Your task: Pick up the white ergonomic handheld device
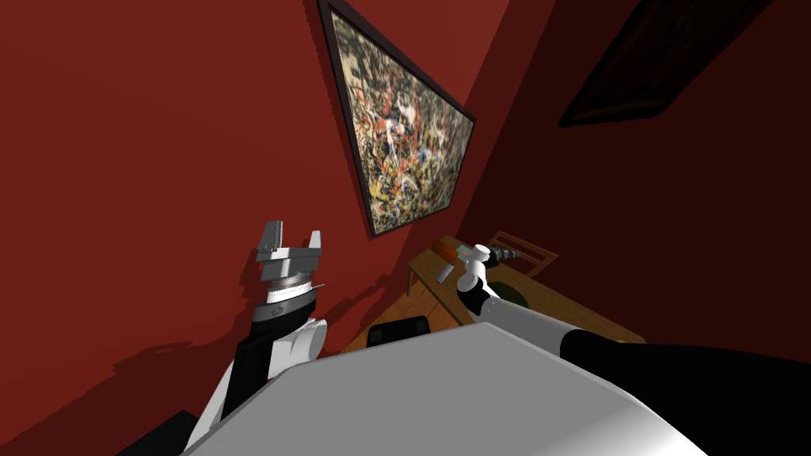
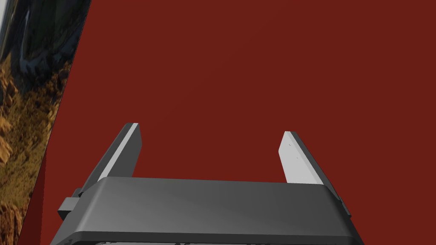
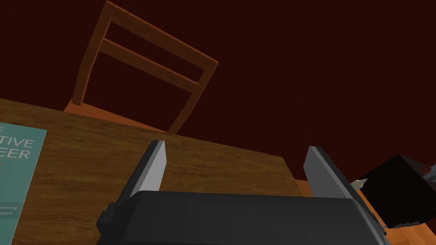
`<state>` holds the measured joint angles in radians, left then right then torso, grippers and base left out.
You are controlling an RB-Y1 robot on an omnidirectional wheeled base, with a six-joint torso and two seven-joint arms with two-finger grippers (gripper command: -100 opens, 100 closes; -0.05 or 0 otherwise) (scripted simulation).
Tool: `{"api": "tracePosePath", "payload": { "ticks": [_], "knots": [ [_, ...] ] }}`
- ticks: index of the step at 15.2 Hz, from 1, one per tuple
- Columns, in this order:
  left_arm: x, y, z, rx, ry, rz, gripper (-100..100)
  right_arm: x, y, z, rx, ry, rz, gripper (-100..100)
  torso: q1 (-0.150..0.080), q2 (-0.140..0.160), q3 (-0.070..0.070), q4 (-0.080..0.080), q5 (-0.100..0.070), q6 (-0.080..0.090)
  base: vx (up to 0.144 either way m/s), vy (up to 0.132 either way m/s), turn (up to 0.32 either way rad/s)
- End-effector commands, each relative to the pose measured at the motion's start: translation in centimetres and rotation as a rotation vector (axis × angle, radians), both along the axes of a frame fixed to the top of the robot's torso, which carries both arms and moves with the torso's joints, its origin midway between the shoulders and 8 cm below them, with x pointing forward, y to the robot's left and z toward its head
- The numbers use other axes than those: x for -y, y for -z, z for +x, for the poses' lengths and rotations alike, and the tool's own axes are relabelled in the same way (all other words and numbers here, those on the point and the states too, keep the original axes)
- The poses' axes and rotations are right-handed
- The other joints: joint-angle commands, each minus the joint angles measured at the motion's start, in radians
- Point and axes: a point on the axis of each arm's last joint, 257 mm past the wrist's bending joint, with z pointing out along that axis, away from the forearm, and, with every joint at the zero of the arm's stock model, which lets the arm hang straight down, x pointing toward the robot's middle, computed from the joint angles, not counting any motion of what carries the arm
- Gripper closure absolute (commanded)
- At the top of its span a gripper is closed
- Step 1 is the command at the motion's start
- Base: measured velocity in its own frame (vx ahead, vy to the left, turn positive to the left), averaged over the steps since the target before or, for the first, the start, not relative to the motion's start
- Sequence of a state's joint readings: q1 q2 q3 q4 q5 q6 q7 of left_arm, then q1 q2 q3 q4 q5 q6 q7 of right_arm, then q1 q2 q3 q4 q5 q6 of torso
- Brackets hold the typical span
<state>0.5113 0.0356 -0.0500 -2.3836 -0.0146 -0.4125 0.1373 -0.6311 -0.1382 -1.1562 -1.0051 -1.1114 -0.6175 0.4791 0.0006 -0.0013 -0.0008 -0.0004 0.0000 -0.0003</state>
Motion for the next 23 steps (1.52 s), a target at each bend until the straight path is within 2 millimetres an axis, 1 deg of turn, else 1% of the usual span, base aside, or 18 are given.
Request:
{"api": "tracePosePath", "payload": {
  "ticks": [1, 2, 3, 4, 5, 7, 8, 9, 10, 11, 12, 14, 15, 17, 18, 21, 22, 23],
  "knots": [
    [0.0, 0.0, 0.0, 0.000, 0.000, 0.000, 0, -0.3, 1.5, -0.1, 0.010, 0.007, 0.049, -100, 0.000, 0.000, 0.000, 0.000, 0.000, 0.000, 0.007, 0.003, 0.006],
    [0.0, 0.0, 0.0, 0.000, 0.000, 0.000, 0, -1.6, 3.2, 1.4, 0.040, 0.004, 0.127, -100, 0.000, 0.000, 0.000, 0.000, 0.000, 0.000, 0.008, 0.003, -0.004],
    [0.0, 0.0, 0.0, 0.000, 0.000, 0.000, 0, -1.7, 4.4, 1.0, 0.041, 0.013, 0.155, -100, 0.000, 0.000, 0.000, 0.000, 0.000, 0.000, 0.008, 0.005, 0.005],
    [0.0, 0.0, 0.0, 0.000, 0.000, 0.000, 0, -1.7, 4.5, 0.9, 0.041, 0.015, 0.157, -100, 0.000, 0.000, 0.000, 0.000, 0.000, 0.000, 0.006, 0.004, 0.004],
    [0.0, 0.0, 0.0, 0.000, 0.000, 0.000, 0, -3.6, 6.5, 2.8, 0.059, -0.001, 0.239, -100, 0.000, 0.000, 0.000, 0.000, 0.000, 0.000, 0.006, 0.002, -0.012],
    [0.0, 0.0, 0.0, 0.000, 0.000, 0.000, 0, -3.5, 7.3, 2.0, 0.070, 0.020, 0.263, -100, 0.000, 0.000, 0.000, 0.000, 0.000, 0.000, 0.006, 0.003, 0.003],
    [0.0, 0.0, 0.0, 0.000, 0.000, 0.000, 0, -5.0, 8.6, 3.2, 0.110, 0.026, 0.340, -100, 0.000, 0.000, 0.000, 0.000, 0.000, 0.000, 0.005, 0.004, -0.011],
    [0.0, 0.0, 0.0, 0.000, 0.000, 0.000, 0, -5.6, 9.9, 3.2, 0.097, 0.023, 0.367, -100, 0.000, 0.000, 0.000, 0.000, 0.000, 0.000, 0.004, 0.003, -0.013],
    [0.0, 0.0, 0.0, 0.000, 0.000, 0.000, 0, -5.6, 10.0, 3.2, 0.097, 0.022, 0.367, -100, 0.000, 0.000, 0.000, 0.000, 0.000, 0.000, 0.000, 0.000, 0.000],
    [0.0, 0.0, 0.0, 0.000, 0.000, 0.000, 0, -7.4, 11.2, 4.4, 0.133, 0.028, 0.446, -100, 0.000, 0.001, 0.000, 0.000, 0.000, 0.000, 0.003, 0.003, -0.017],
    [0.0, 0.0, 0.0, 0.000, 0.000, 0.000, 0, -8.0, 12.1, 4.4, 0.123, 0.024, 0.465, -100, 0.000, 0.001, 0.000, 0.000, 0.000, 0.000, 0.004, 0.004, -0.013],
    [0.0, 0.0, 0.0, 0.000, 0.000, 0.000, 0, -8.1, 12.3, 4.5, 0.120, 0.021, 0.469, -100, 0.000, 0.001, 0.000, 0.000, 0.000, 0.000, 0.000, 0.000, 0.000],
    [0.0, 0.0, 0.0, 0.000, 0.000, 0.000, 0, -10.0, 13.6, 5.4, 0.156, 0.033, 0.549, -100, 0.000, 0.001, 0.001, 0.000, 0.000, 0.000, 0.000, 0.001, -0.021],
    [0.0, 0.0, 0.0, 0.000, 0.000, 0.000, 0, -10.9, 14.4, 5.8, 0.140, 0.018, 0.568, -100, 0.000, 0.001, 0.001, 0.000, 0.000, 0.000, 0.001, 0.001, -0.008],
    [0.0, 0.0, 0.0, 0.000, 0.000, 0.000, 0, -13.4, 15.8, 7.0, 0.162, 0.016, 0.650, -100, 0.000, 0.001, 0.001, 0.000, 0.000, 0.000, 0.000, 0.002, -0.030],
    [0.0, 0.0, 0.0, 0.000, 0.000, 0.000, 0, -13.8, 16.3, 7.1, 0.156, 0.014, 0.662, -100, 0.000, 0.001, 0.001, 0.000, 0.000, 0.000, 0.000, 0.001, -0.009],
    [0.0, 0.0, 0.0, 0.000, 0.000, 0.000, 0, -16.7, 17.7, 8.3, 0.168, 0.005, 0.747, -100, 0.000, 0.001, 0.001, 0.000, 0.000, 0.000, -0.002, 0.000, -0.035],
    [0.0, 0.0, 0.0, 0.000, 0.000, 0.000, 0, -16.8, 17.9, 8.2, 0.169, 0.009, 0.751, -100, 0.000, 0.001, 0.001, 0.000, 0.000, 0.000, -0.002, 0.000, -0.037]
  ]
}}
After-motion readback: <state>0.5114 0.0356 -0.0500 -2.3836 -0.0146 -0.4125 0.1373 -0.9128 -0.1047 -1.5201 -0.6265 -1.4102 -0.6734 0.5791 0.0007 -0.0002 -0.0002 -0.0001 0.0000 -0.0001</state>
